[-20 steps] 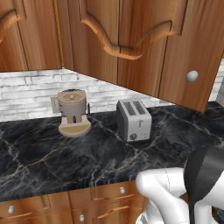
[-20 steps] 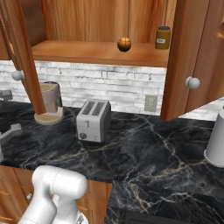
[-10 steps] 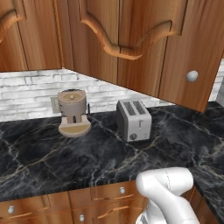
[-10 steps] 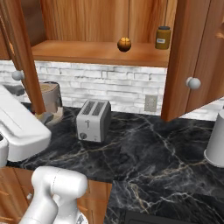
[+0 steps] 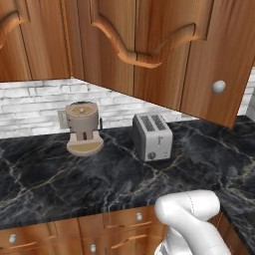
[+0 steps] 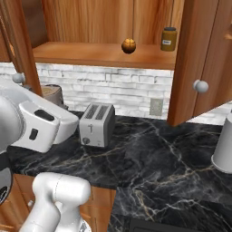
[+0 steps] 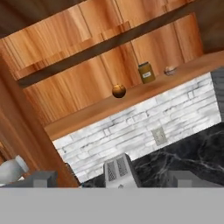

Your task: Open the cabinet. Pick the orange and tangerine from the cabinet and place them into the bowl. Then close the cabinet.

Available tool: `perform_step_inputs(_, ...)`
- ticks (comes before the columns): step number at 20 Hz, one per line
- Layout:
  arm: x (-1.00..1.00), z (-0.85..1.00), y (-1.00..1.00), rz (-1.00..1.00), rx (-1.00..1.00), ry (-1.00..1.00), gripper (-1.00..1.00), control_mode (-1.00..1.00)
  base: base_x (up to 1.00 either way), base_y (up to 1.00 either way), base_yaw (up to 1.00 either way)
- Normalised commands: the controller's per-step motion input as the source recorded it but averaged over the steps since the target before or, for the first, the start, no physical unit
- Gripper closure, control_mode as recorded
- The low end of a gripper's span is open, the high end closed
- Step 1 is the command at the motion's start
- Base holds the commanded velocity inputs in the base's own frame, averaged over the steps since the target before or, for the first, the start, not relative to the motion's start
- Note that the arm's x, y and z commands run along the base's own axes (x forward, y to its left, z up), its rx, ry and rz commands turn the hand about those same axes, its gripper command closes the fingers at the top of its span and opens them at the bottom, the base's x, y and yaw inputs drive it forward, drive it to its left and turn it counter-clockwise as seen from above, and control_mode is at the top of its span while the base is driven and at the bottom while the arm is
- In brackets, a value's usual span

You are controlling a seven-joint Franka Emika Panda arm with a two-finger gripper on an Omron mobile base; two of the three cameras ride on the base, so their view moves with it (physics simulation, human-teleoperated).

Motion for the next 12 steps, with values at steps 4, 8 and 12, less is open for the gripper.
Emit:
perform_step_inputs(4,0.08,-0.32,0.21,0.05,0.0,0.08,-1.0,-1.0,0.0,0.0,0.0)
perform_step_inputs(8,0.27,-0.09,0.01,0.05,0.03,0.01,-1.0,-1.0,0.0,0.0,0.0)
perform_step_inputs(12,0.38,0.0,-0.04,0.06,0.07,0.0,-1.0,-1.0,0.0,0.0,0.0)
